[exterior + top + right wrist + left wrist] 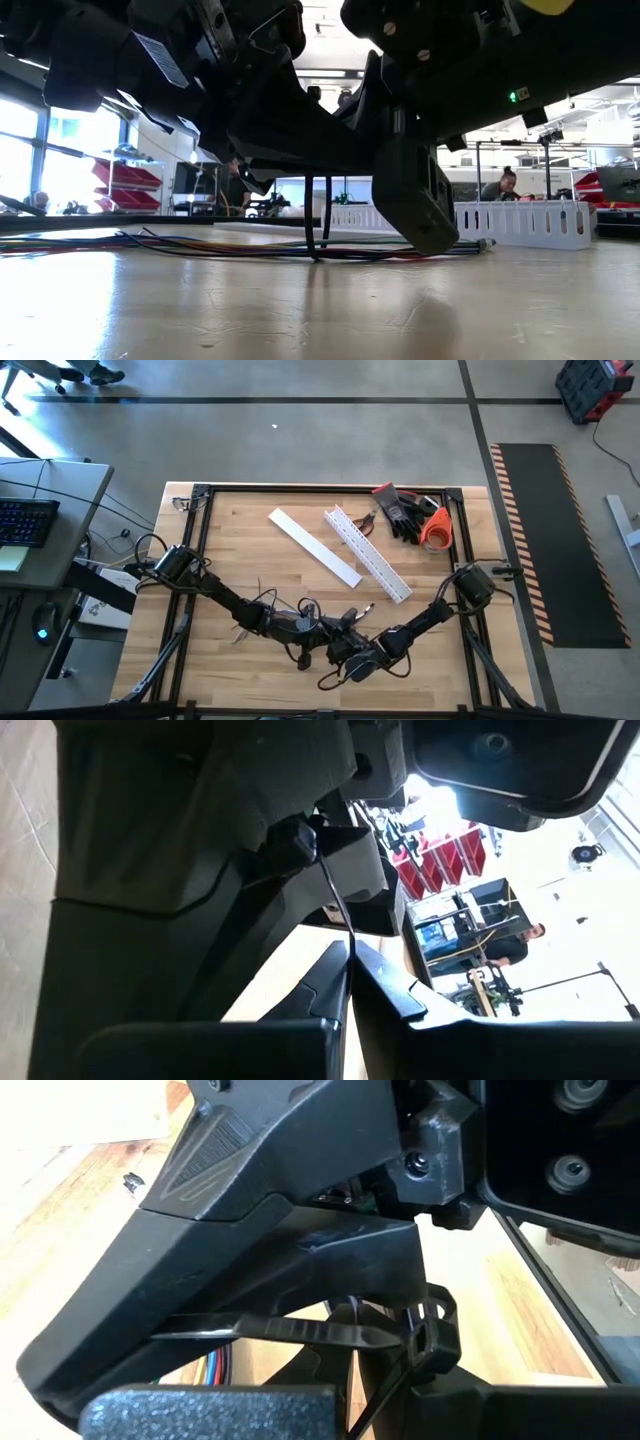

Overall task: Ziptie cables
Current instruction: Wrap the colored cables with the black zip tie

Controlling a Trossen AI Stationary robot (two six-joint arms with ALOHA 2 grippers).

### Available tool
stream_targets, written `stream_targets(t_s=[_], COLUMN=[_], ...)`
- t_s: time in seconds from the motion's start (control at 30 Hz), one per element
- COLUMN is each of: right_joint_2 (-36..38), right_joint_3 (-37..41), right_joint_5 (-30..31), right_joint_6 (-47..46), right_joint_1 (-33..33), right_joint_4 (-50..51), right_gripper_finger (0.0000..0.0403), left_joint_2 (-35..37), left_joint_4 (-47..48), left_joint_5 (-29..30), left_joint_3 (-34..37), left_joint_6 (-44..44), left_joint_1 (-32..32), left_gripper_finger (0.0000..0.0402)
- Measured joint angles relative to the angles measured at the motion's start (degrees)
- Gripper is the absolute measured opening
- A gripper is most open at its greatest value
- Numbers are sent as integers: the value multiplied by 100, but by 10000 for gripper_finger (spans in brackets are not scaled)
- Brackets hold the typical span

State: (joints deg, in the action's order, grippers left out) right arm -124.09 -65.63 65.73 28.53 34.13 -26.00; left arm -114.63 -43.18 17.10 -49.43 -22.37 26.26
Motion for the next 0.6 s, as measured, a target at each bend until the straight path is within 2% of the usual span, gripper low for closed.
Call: stream_targets(t_s=[0.6], right_joint_2=[-2], right_joint_3=[0], right_joint_5=[-30], right_joint_6=[132], right_joint_1=[0], right_joint_4=[18], right_gripper_finger=[0], left_joint_2=[0], left_joint_4=[0], left_joint_5=[0], left_joint_3=[0], left_joint_6=[0], left_joint_1=[0], left_gripper_finger=[0])
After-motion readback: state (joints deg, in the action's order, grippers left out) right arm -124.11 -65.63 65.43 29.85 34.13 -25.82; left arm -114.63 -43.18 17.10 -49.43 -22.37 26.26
